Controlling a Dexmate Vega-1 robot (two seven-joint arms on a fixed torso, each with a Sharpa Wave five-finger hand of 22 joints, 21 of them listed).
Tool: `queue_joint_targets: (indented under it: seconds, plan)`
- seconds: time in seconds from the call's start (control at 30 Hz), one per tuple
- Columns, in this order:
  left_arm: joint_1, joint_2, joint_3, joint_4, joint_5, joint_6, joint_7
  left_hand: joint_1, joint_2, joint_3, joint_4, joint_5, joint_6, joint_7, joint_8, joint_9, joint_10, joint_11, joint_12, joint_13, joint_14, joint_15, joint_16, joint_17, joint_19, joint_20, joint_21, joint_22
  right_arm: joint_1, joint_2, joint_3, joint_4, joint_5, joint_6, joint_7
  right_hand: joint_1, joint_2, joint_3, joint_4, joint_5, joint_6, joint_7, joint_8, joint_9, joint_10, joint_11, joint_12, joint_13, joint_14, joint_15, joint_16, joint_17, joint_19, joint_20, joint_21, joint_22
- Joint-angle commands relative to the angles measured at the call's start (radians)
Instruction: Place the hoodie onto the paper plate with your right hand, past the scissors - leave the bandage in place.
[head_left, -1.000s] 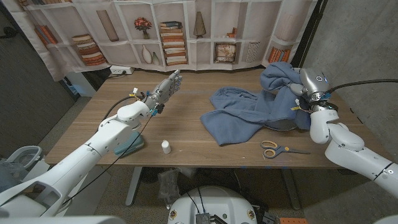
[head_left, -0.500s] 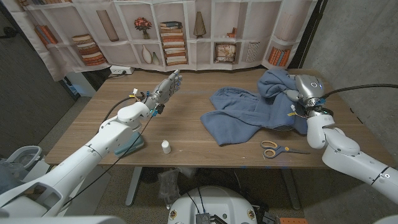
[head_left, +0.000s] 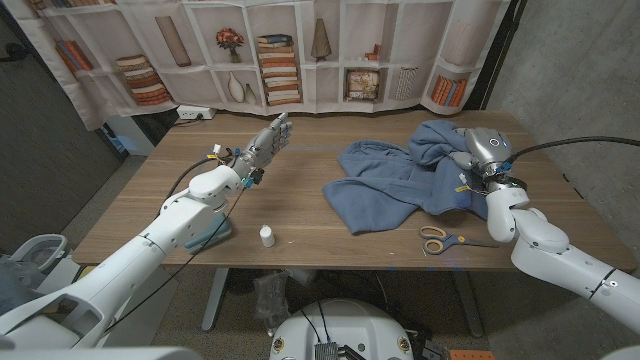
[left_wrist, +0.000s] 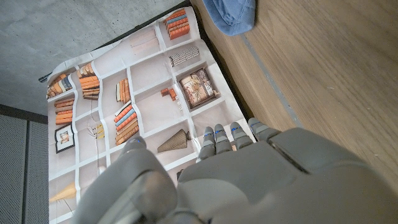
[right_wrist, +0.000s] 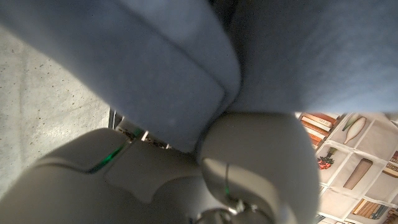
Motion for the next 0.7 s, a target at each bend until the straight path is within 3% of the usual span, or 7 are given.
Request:
queue_joint_targets:
  seconds: [0.03,0.7]
  plan:
    - [0.007,-0.004,-0.002,0.012,-0.006,-0.015,-0.007,0.012,-0.003,-0.005,0.003,-0.001,0.002,0.004,0.006,0.005,0.002,0.001,0.003,0.005,-0.005,-0.004,0.004,0.002,-0.006,-0.011,0.005,0.005,0.036,0.008,-0.046,0.016,-0.005,-0.003,0.048,0.050,0.148,0.069,0.072,0.004,0.064,-0.067,-0.003,0.002,0.019,-0.018,-0.001,0.002,-0.007,-0.065,-0.002,0.003,-0.005,-0.092,0.005,0.000]
    - [0.033,-0.001,-0.016,0.013,-0.016,-0.037,-0.002,0.014,-0.002,-0.007,0.003,-0.001,0.004,0.003,0.007,0.005,0.002,0.001,0.002,0.005,-0.005,-0.005,0.004,0.002,-0.005,-0.011,0.006,0.005,0.111,0.023,-0.110,0.056,0.002,0.006,0.144,0.029,0.144,0.064,0.078,0.004,0.066,-0.068,-0.006,0.003,0.015,-0.016,-0.007,0.002,-0.020,-0.064,-0.005,0.002,-0.015,-0.090,0.004,-0.003]
